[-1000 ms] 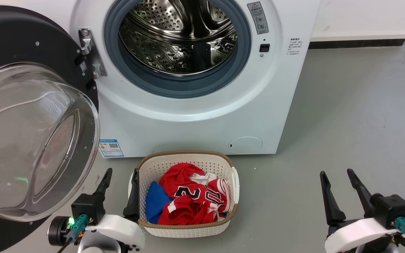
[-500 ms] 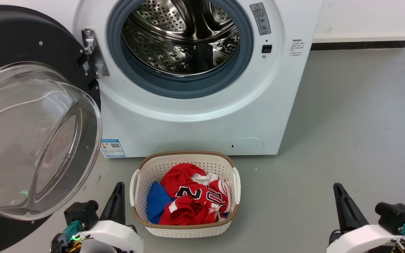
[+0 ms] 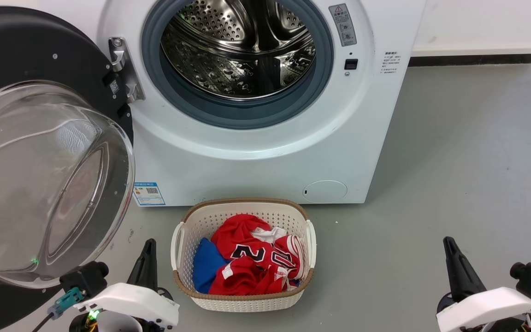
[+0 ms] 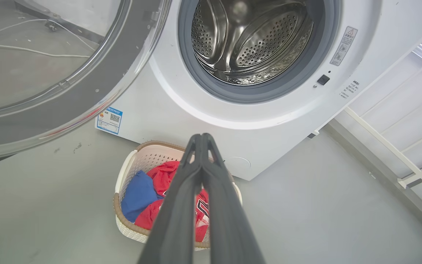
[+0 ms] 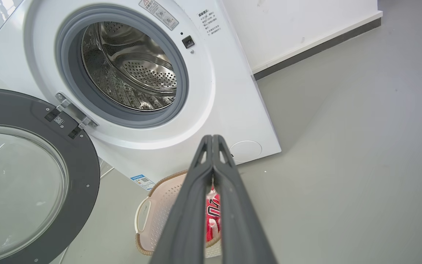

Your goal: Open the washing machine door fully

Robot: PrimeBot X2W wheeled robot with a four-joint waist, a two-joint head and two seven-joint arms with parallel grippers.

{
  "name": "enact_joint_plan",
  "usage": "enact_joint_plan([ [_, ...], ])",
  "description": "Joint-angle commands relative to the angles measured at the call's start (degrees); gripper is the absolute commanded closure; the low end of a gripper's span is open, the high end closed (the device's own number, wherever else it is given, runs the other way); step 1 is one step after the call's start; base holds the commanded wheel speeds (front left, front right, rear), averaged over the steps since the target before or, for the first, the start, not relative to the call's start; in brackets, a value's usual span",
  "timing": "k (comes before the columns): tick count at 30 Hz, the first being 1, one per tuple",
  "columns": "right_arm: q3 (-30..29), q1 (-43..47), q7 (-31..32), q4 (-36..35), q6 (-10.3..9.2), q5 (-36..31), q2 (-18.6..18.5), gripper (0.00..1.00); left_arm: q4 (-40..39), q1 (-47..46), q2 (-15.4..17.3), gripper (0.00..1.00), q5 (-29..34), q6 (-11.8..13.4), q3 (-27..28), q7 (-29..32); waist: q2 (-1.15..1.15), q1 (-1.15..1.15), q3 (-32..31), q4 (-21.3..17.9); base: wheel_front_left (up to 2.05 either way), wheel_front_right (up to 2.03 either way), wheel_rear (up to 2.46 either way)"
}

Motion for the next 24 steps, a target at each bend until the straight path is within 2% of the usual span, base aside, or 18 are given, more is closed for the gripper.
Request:
enact_joint_plan([
  [1,-0.3,-2.0,0.3,-0.5,0.00,2.6,0.0,1.00,-1.0,-1.4,-0.2,1.00,-2.2,-0.4,0.8,0.6,0.00,0.00,0.0,0.0,0.00,0.00,0.00],
  [7,-0.8,-2.5,1.2,-0.1,0.00,8.0,0.1,1.00,-1.3,-1.5,-0.6,1.00,-7.0,-1.1,2.0,2.0,0.00,0.00,0.0,0.1,0.00,0.00,0.00],
  [8,-1.0,-2.8,1.7,0.1,0.00,10.5,0.1,1.00,-1.4,-1.5,-0.9,1.00,-9.3,-1.4,2.5,2.6,0.00,0.00,0.0,0.1,0.00,0.00,0.00],
  [24,-2.0,-4.0,3.9,1.1,0.00,22.9,0.3,1.00,-1.9,-1.7,-2.0,1.00,-20.3,-2.9,5.3,5.8,0.00,0.00,0.0,0.3,0.00,0.00,0.00],
])
